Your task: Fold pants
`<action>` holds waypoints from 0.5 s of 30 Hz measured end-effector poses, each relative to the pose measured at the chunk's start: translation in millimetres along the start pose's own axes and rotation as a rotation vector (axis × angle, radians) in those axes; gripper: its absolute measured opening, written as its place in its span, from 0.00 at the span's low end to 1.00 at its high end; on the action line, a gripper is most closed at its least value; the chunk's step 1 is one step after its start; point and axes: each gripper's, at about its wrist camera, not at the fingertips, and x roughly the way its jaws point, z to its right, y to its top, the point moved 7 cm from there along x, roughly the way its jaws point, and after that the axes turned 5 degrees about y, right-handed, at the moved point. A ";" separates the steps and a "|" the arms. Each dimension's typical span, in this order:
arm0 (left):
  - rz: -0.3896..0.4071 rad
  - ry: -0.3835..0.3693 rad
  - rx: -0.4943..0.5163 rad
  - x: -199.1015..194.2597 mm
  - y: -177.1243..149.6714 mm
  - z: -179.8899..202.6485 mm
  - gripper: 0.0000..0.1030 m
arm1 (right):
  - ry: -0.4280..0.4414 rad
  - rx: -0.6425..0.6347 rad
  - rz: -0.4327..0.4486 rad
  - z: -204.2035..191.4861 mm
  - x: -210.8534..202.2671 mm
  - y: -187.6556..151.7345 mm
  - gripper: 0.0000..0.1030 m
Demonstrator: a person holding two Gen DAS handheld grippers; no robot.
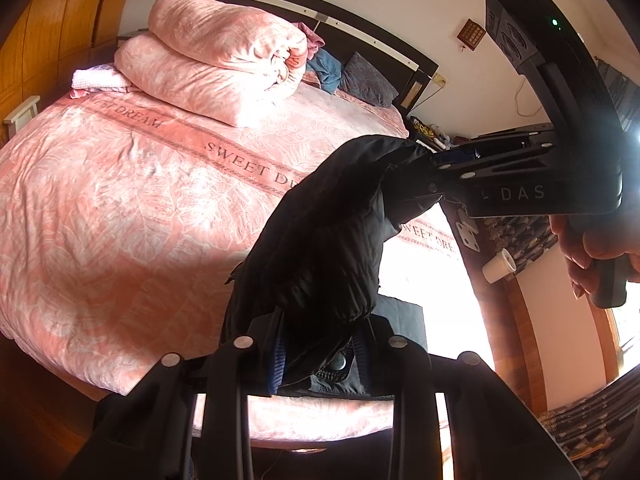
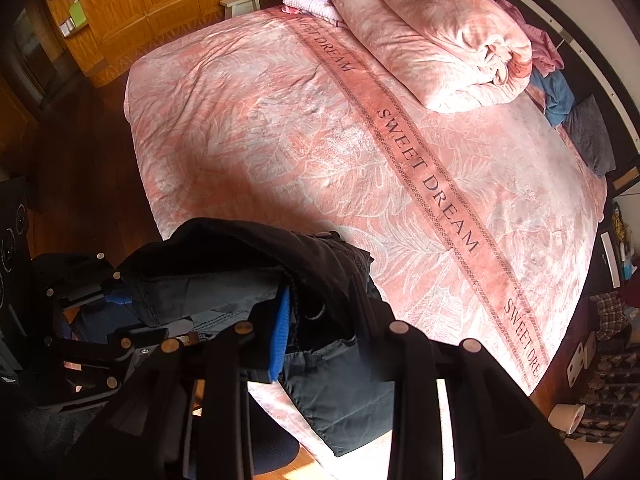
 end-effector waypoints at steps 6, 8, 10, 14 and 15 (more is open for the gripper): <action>-0.003 -0.008 0.030 3.6 -0.2 16.3 0.27 | -0.011 0.009 0.002 12.2 -3.1 -11.9 0.26; -0.006 -0.011 0.041 5.4 -0.7 22.0 0.27 | -0.017 0.006 0.002 15.9 -3.4 -16.4 0.26; -0.008 -0.015 0.054 7.1 -0.8 28.6 0.27 | -0.022 0.002 0.002 20.2 -3.9 -20.5 0.25; -0.013 -0.025 0.072 10.2 -0.1 39.7 0.27 | -0.026 0.004 0.004 29.8 -5.6 -28.9 0.25; -0.013 -0.027 0.076 10.5 -0.9 43.0 0.27 | -0.027 0.004 0.004 31.8 -5.9 -31.2 0.25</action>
